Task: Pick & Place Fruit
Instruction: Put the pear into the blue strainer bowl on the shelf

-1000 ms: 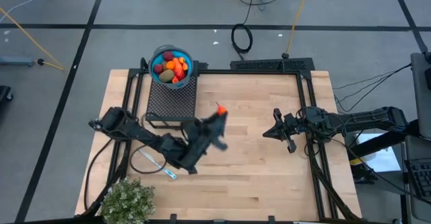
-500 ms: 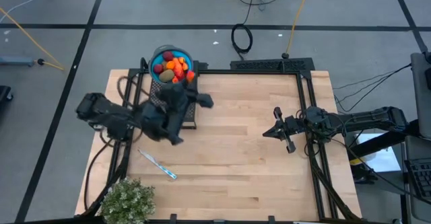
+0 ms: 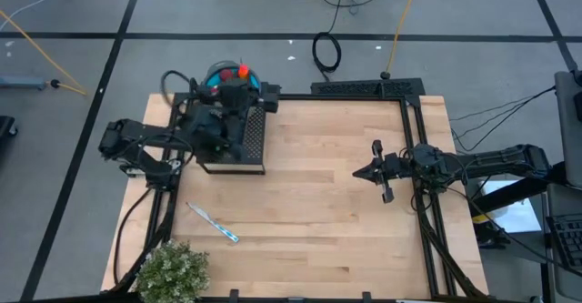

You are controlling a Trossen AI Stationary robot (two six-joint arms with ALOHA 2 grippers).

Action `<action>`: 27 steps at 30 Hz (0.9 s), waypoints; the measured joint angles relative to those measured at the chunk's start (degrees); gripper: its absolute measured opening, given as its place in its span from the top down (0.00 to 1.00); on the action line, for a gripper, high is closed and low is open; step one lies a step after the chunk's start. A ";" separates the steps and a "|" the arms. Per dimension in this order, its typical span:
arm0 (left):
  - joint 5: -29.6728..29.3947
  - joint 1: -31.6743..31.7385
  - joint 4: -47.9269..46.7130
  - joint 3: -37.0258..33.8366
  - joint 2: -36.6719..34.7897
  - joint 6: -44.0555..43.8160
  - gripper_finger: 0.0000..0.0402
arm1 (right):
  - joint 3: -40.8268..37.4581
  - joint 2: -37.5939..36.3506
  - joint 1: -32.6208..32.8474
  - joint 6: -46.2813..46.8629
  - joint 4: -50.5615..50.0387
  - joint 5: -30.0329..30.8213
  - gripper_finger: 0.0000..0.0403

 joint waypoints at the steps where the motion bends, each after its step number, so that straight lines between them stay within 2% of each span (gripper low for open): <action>1: -0.02 0.88 -2.13 0.00 0.00 -0.45 0.77 | 0.00 0.00 0.00 0.00 0.02 0.74 1.00; 5: 1.30 4.16 -11.01 0.01 0.04 -5.45 0.77 | 0.00 0.00 -0.02 0.00 0.00 1.91 1.00; 12: 13.13 9.35 -24.88 0.00 0.02 -18.60 0.77 | 0.00 0.00 -0.02 0.01 0.01 1.91 1.00; 16: 17.58 12.41 -35.57 0.00 -0.25 -27.20 0.77 | 0.00 0.00 -0.02 0.02 0.00 1.91 1.00; 18: 21.16 14.02 -42.32 0.00 -1.10 -33.70 0.77 | 0.00 -0.02 -0.02 0.02 0.01 1.89 1.00; 23: 33.91 19.89 -62.81 0.02 -4.83 -56.21 0.77 | 0.00 -0.01 -0.02 0.02 0.01 1.89 1.00; 27: 40.98 24.59 -77.36 0.02 -7.08 -69.21 0.77 | 0.00 -0.02 -0.02 0.02 0.02 1.91 1.00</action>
